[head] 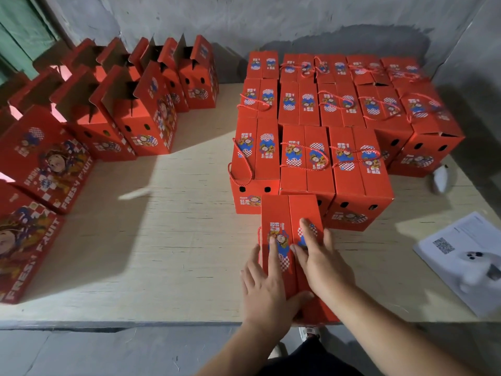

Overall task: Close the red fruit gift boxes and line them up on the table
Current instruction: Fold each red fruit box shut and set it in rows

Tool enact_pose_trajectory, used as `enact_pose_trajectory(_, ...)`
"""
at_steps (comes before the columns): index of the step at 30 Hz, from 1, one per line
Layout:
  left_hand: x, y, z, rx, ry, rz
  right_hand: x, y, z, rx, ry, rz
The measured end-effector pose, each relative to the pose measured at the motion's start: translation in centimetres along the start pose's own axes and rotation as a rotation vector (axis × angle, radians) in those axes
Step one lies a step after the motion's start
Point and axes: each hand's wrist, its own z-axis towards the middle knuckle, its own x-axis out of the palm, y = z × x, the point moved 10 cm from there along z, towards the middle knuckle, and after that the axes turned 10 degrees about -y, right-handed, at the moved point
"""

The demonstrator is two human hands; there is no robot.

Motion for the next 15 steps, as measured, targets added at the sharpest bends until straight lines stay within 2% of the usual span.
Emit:
enact_pose_trajectory(3, 0.7, 0.4, 0.7, -0.044, 0.095, -0.121, 0.1, 0.3, -0.2, -0.029, -0.004, -0.102)
enact_pose_trajectory(6, 0.1, 0.0, 0.8, -0.01, 0.041, -0.265, 0.2, 0.5, 0.2, -0.017, 0.034, -0.112)
enact_pose_trajectory(8, -0.7, 0.9, 0.6, -0.084, -0.029, -0.48, 0.5, 0.0, 0.5, 0.009, 0.123, 0.064)
enact_pose_trajectory(11, 1.2, 2.3, -0.5, -0.419, 0.125, -0.974, 1.0, -0.9, -0.1, 0.043, 0.27, 0.386)
enact_pose_trajectory(12, 1.8, 2.2, -0.7, -0.489, 0.175, -1.045, 1.1, -1.3, -0.6, 0.063, 0.275, 0.461)
enact_pose_trajectory(15, 1.9, 2.1, -0.7, -0.489, 0.175, -1.016, 1.4, -1.8, -1.2, 0.076, 0.193, 0.526)
